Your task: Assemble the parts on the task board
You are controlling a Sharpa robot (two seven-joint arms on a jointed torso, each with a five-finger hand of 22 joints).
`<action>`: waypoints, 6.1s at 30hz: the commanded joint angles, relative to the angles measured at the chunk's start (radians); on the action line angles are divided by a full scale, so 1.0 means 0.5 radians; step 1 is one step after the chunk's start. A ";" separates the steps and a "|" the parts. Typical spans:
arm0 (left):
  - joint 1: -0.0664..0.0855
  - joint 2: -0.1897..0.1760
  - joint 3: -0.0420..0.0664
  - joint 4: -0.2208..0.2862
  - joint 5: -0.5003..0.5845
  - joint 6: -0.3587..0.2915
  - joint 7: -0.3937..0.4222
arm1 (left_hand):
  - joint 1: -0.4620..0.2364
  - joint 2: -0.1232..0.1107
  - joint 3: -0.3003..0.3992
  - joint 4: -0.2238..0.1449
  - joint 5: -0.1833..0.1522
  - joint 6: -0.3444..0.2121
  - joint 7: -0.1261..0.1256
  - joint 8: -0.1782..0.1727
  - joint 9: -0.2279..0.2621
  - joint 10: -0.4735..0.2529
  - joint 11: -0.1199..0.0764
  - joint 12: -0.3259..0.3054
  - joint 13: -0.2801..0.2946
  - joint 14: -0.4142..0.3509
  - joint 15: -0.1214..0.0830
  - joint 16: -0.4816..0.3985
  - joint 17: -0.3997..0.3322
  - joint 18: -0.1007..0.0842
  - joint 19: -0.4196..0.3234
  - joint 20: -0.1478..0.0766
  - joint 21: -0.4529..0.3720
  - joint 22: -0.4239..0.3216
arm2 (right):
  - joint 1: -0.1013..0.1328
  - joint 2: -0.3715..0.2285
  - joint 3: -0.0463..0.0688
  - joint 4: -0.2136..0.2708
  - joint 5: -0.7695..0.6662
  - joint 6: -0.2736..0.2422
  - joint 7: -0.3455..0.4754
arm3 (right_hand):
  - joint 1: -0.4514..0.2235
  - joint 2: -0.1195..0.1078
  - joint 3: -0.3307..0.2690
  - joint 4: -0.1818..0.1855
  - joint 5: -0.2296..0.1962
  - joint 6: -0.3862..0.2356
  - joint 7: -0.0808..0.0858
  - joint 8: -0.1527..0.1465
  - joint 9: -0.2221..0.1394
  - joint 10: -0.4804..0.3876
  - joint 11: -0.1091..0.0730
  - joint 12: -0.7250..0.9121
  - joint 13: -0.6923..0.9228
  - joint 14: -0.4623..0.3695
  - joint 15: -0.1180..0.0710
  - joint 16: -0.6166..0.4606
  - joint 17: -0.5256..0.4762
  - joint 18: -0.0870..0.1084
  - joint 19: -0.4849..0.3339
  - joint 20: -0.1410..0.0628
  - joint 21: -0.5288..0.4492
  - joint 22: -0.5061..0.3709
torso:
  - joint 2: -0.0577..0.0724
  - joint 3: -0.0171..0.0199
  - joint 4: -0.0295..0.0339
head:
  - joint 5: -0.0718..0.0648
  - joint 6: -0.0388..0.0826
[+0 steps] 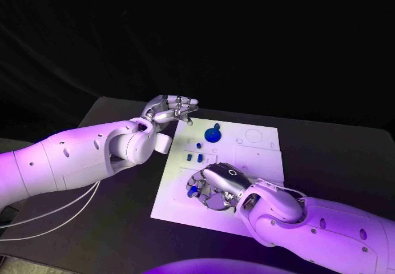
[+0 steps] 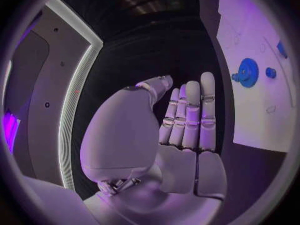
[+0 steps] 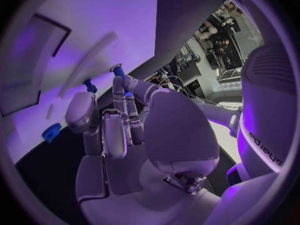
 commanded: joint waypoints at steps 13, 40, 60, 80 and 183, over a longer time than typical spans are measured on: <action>0.001 0.001 0.001 -0.002 0.004 0.034 0.007 | -0.017 0.006 0.000 -0.014 -0.008 -0.012 -0.003 -0.008 0.003 -0.012 -0.002 -0.002 0.002 -0.018 -0.002 0.003 -0.003 0.027 -0.008 0.007 -0.009 -0.002 | -0.006 0.000 -0.002 -0.015 -0.074 0.134 -0.037 | -0.016 0.005 0.008 0.003 0.013 -0.001 0.010 0.057 0.071 -0.012 -0.006 -0.007 0.000 0.076 -0.007 0.002 -0.003 -0.020 -0.011 -0.003 -0.012 -0.002 | -0.001 0.0015 0.000 | 0.002 -0.007; 0.001 -0.009 0.001 0.000 0.004 0.053 -0.010 | -0.020 0.007 -0.001 -0.019 -0.008 -0.014 -0.003 -0.008 0.004 -0.018 -0.002 0.001 0.003 -0.022 0.000 0.005 -0.003 0.027 -0.011 0.008 -0.010 -0.002 | -0.006 0.006 -0.008 0.008 -0.115 0.041 -0.129 | -0.142 -0.121 -0.061 0.015 0.040 -0.309 0.050 -0.118 0.012 -0.063 0.025 -0.017 0.041 0.071 0.024 -0.005 -0.024 -0.013 -0.027 0.031 -0.051 -0.004 | -0.001 0.0016 -0.001 | -0.030 0.027; 0.001 -0.017 -0.001 -0.001 0.003 0.061 -0.012 | -0.024 0.006 -0.003 -0.022 -0.009 -0.016 -0.003 -0.008 0.004 -0.027 0.000 0.000 0.003 -0.025 0.001 0.006 -0.003 0.027 -0.013 0.009 -0.010 -0.002 | 0.067 -0.298 0.016 0.214 0.378 -0.198 0.055 | -0.134 -0.135 -0.069 0.006 0.113 -0.257 0.063 -0.124 0.015 0.069 0.009 0.096 0.139 0.083 0.007 0.016 0.017 -0.025 0.007 0.011 -0.006 0.037 | -0.004 0.0009 0.002 | -0.089 0.046; -0.013 -0.036 -0.020 -0.019 0.003 0.057 -0.007 | -0.027 0.006 -0.004 -0.023 -0.009 -0.016 -0.003 -0.007 0.005 -0.030 0.000 0.001 0.003 -0.027 0.002 0.007 -0.004 0.026 -0.014 0.010 -0.011 -0.002 | 0.195 -1.066 -0.001 0.443 0.906 0.110 -0.220 | -0.360 -0.161 -0.498 0.290 0.308 -0.268 -0.023 0.186 0.364 0.078 -0.055 1.382 1.483 0.124 -0.046 0.110 0.181 -0.098 0.196 -0.038 0.335 0.285 | -0.042 -0.0105 -0.061 | -0.343 0.045; -0.080 -0.038 -0.023 -0.027 0.003 0.089 0.000 | -0.037 0.008 -0.008 -0.023 -0.009 -0.017 -0.003 -0.005 0.007 -0.037 0.002 0.004 0.004 -0.031 0.004 0.010 -0.004 0.026 -0.018 0.012 -0.013 -0.003 | -0.073 -0.574 0.003 0.345 0.531 -0.102 -0.505 | -0.371 0.041 -0.833 0.663 0.456 -0.107 -0.126 0.374 0.589 0.342 -0.141 1.918 2.145 0.142 -0.115 0.160 0.290 -0.117 0.251 -0.096 0.408 0.375 | -0.096 -0.0496 -0.074 | -0.313 -0.016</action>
